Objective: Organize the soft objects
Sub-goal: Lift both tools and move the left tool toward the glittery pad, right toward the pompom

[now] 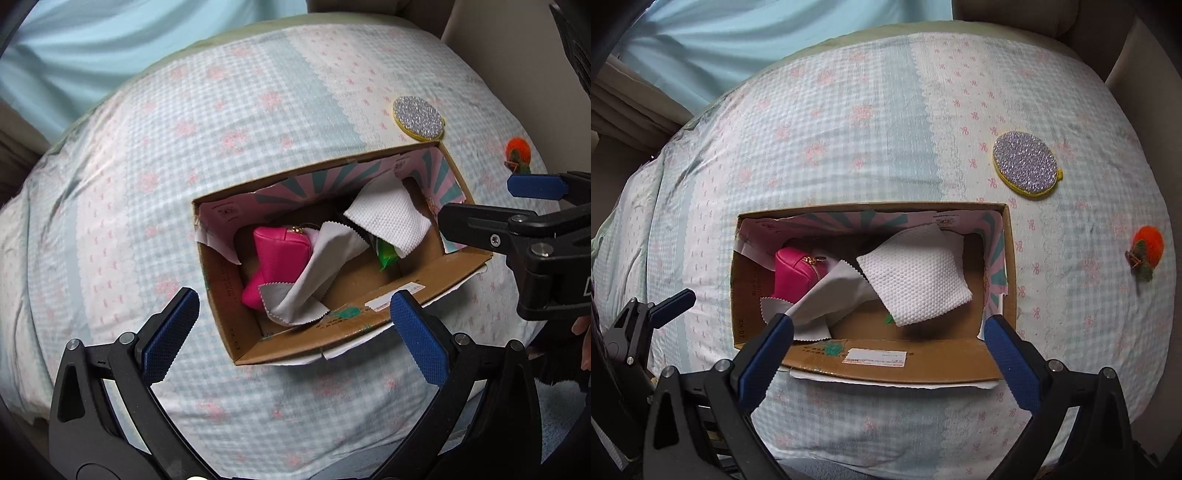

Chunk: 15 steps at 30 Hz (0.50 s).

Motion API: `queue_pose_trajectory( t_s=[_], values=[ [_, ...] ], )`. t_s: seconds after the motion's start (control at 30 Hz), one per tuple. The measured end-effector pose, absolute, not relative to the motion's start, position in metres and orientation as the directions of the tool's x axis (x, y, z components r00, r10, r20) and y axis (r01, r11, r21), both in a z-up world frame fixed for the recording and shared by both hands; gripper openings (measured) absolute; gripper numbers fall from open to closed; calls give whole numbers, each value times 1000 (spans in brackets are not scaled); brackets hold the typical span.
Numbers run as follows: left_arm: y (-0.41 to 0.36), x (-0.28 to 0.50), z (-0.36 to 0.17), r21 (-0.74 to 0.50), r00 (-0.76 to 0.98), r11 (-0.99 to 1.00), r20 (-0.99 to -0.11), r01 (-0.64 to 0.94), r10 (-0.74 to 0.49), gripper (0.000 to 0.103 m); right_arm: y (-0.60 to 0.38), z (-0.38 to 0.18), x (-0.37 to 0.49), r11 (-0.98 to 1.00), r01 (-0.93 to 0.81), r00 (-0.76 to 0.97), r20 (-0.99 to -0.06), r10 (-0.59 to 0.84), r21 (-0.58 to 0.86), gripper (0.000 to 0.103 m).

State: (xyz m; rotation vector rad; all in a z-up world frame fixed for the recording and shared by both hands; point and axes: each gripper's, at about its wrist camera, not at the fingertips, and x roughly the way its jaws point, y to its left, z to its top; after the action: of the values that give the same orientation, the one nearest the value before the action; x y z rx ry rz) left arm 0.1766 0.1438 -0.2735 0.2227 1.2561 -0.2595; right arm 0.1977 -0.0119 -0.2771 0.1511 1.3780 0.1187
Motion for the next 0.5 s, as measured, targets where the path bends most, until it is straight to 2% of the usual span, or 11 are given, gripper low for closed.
queue_pose_trajectory(
  t_s=[0.23, 0.5],
  values=[
    [158, 142, -210, 69, 477, 969, -877, 239, -55, 103, -4, -216, 163, 988, -57, 329, -932, 153, 142, 103],
    [169, 97, -152, 50, 600, 983, -797, 178, -68, 103, -8, -143, 113, 997, -73, 527, -847, 72, 40, 103]
  ],
)
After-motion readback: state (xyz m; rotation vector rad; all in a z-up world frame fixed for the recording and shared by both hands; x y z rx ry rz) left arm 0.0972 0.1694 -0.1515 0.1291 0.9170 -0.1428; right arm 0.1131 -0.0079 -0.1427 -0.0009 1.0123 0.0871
